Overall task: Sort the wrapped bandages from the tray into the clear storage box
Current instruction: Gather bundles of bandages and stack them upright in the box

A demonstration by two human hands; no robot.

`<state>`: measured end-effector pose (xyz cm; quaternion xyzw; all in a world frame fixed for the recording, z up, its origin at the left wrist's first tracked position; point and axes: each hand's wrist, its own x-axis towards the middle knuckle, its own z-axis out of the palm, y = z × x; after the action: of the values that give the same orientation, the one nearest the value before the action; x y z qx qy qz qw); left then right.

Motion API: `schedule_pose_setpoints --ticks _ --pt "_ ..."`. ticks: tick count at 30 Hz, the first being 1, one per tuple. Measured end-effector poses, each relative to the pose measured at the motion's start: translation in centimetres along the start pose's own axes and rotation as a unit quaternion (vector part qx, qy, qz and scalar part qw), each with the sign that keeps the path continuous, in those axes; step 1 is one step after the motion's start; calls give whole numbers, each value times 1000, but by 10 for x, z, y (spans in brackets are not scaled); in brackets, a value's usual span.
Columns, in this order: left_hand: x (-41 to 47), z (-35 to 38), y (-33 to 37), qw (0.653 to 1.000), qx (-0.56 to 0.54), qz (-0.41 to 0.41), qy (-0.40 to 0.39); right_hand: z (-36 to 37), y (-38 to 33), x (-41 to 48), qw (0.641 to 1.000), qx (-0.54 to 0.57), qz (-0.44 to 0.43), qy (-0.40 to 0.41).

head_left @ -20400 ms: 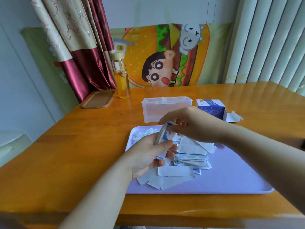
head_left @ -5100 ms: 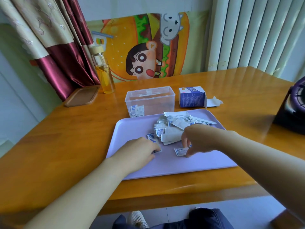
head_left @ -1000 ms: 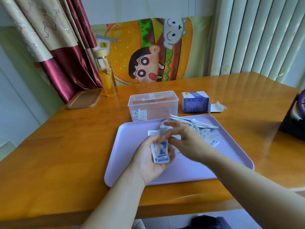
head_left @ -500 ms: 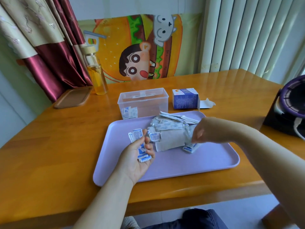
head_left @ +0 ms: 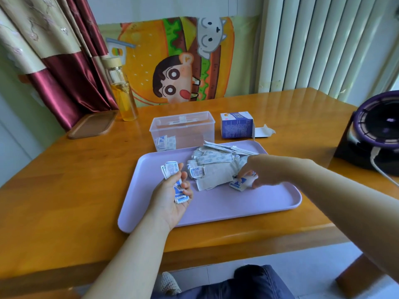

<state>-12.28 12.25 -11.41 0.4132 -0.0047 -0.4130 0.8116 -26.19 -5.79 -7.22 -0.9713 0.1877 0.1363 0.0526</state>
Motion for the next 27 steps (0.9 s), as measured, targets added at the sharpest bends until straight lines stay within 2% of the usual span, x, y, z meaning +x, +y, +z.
schedule_pose_setpoints --ticks 6,11,15,18,22,25,27 --pt "-2 1 0 1000 19 15 4 -10 -16 1 991 -135 -4 -18" --pt "-4 2 1 999 31 21 4 -3 -21 -2 990 -142 -12 2" --pt "-5 2 1 999 35 23 5 6 -31 -7 955 -289 -56 42" --pt "-6 2 0 999 36 22 6 8 -31 -9 937 -331 -79 77" --pt "-6 2 1 999 37 17 5 19 -22 -6 954 -261 -85 120" --pt "-5 2 1 999 35 11 3 25 -12 -5 978 -117 -33 171" --pt "-5 1 1 999 33 6 0 27 -4 -9 977 -33 -25 208"
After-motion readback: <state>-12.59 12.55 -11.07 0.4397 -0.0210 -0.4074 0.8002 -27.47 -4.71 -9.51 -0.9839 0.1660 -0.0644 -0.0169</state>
